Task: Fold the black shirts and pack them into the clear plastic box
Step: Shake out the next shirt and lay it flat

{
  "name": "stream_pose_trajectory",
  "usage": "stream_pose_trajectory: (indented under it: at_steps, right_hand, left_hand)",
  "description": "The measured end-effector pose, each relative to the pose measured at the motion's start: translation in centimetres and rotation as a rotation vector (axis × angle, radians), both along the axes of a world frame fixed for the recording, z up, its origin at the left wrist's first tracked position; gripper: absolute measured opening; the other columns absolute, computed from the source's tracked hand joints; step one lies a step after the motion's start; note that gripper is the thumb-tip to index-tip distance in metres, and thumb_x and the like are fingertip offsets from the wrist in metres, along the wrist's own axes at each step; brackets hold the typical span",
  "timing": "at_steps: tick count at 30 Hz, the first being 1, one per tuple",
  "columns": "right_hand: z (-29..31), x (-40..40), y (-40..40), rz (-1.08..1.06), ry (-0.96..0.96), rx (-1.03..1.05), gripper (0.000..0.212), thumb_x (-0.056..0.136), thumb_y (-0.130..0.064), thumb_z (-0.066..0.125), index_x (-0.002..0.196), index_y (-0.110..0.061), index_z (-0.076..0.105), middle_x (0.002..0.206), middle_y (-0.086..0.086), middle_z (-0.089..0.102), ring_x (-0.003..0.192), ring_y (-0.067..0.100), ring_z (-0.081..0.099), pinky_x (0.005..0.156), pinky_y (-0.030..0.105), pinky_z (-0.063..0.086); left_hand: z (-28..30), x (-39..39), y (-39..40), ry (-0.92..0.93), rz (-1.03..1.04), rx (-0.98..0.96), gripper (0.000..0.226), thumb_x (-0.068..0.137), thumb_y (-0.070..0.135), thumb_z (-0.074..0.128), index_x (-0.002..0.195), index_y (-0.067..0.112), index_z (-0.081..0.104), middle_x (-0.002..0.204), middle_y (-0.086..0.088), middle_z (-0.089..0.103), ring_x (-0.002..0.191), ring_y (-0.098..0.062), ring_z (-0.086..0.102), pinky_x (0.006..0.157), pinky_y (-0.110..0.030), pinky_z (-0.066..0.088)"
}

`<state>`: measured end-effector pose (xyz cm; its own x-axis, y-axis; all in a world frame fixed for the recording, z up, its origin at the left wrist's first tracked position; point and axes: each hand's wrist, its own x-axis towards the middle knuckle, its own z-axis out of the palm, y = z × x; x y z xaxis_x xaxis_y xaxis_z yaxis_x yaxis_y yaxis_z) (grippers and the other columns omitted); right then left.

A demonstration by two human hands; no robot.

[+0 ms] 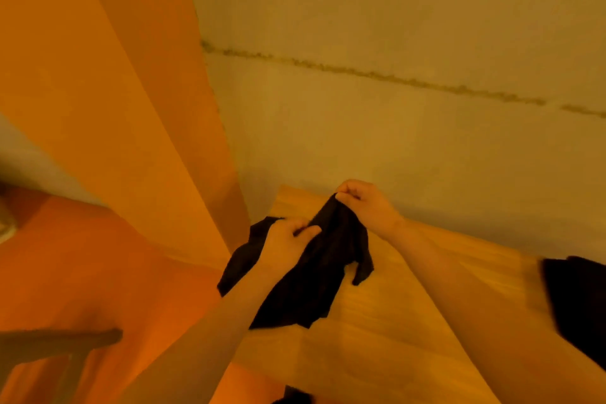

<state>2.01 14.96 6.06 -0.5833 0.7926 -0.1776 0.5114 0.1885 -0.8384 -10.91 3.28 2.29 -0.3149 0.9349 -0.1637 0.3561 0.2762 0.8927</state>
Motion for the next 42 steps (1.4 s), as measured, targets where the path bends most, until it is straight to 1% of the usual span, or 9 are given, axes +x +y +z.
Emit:
stream_pose_trajectory:
  at_steps: [3,6,10,15,21,26,33,39,42]
  right_hand:
    - [5.7,1.6,2.0,-0.060,0.075,0.081,0.030,0.096,-0.009,0.046,0.067,-0.019,0.049,0.062,-0.006,0.043,0.050,-0.001,0.040,0.050,0.013,0.031]
    - [11.5,3.7,3.5,-0.036,0.098,0.133,0.025,0.095,-0.013,0.049,0.071,-0.014,0.053,0.064,-0.004,0.048,0.054,-0.003,0.043,0.054,0.016,0.034]
    - [19.8,6.8,4.6,0.074,-0.009,0.198,0.011,0.084,-0.012,0.066,0.074,-0.017,0.064,0.063,-0.010,0.063,0.057,-0.002,0.059,0.055,0.012,0.045]
    - [28.5,10.2,5.8,0.008,-0.135,0.379,0.016,0.087,-0.017,0.063,0.071,-0.017,0.065,0.069,-0.005,0.061,0.060,-0.001,0.058,0.058,0.013,0.043]
    - [37.6,13.6,5.9,-0.108,-0.197,0.568,0.017,0.090,-0.020,0.060,0.074,-0.018,0.065,0.072,-0.005,0.061,0.066,0.005,0.056,0.057,0.012,0.042]
    - [42.9,17.0,5.6,-0.211,-0.148,0.629,0.019,0.087,-0.019,0.063,0.068,-0.019,0.066,0.067,-0.004,0.061,0.065,0.007,0.057,0.061,0.017,0.043]
    - [47.3,19.5,5.1,-0.345,-0.064,0.741,0.025,0.092,-0.025,0.057,0.072,-0.013,0.066,0.069,0.000,0.060,0.065,0.011,0.057,0.057,0.019,0.042]
    - [48.8,21.7,5.7,-0.433,0.004,0.782,0.032,0.095,-0.029,0.051,0.091,-0.004,0.070,0.088,0.010,0.067,0.080,0.021,0.063,0.068,0.027,0.048]
    - [48.5,23.2,5.9,-0.471,0.076,0.758,0.030,0.095,-0.027,0.050,0.088,-0.004,0.069,0.088,0.012,0.067,0.082,0.024,0.063,0.067,0.027,0.048]
  left_hand:
    - [5.3,-0.5,3.5,-0.234,0.093,0.052,0.024,0.094,0.016,0.052,0.072,0.016,0.060,0.070,-0.006,0.056,0.067,-0.016,0.050,0.066,-0.030,0.039]
    - [11.6,-0.6,6.8,-0.223,0.052,0.176,0.027,0.096,0.018,0.048,0.071,0.018,0.061,0.072,-0.005,0.057,0.071,-0.016,0.052,0.068,-0.030,0.040]
    - [20.3,-0.1,9.7,-0.084,-0.139,0.316,0.029,0.096,0.019,0.049,0.069,0.017,0.061,0.066,0.000,0.056,0.061,-0.009,0.051,0.058,-0.020,0.040]
    - [29.9,0.6,12.1,0.176,-0.426,0.366,0.011,0.083,0.017,0.068,0.074,0.017,0.063,0.069,0.005,0.062,0.056,0.002,0.059,0.055,-0.012,0.047]
    - [38.8,1.6,14.9,0.650,-0.559,0.352,0.023,0.081,0.026,0.071,0.097,0.010,0.069,0.091,-0.004,0.068,0.081,-0.016,0.063,0.073,-0.029,0.051]
    - [43.3,0.5,15.5,0.557,-0.574,0.421,0.006,0.088,0.017,0.063,0.087,0.021,0.068,0.089,0.000,0.065,0.083,-0.010,0.060,0.079,-0.025,0.046]
    - [46.6,1.3,15.3,-0.073,-0.422,0.572,0.025,0.097,0.026,0.046,0.087,0.012,0.064,0.084,-0.003,0.067,0.069,-0.011,0.065,0.069,-0.026,0.050]
    - [49.2,0.3,14.4,0.303,-0.608,0.396,0.007,0.084,0.018,0.067,0.087,0.013,0.070,0.084,-0.001,0.073,0.078,-0.012,0.069,0.069,-0.023,0.055]
    - [50.1,-0.4,14.4,0.294,-0.623,0.386,0.011,0.089,0.021,0.060,0.084,0.014,0.067,0.085,0.003,0.071,0.085,-0.013,0.066,0.077,-0.024,0.050]
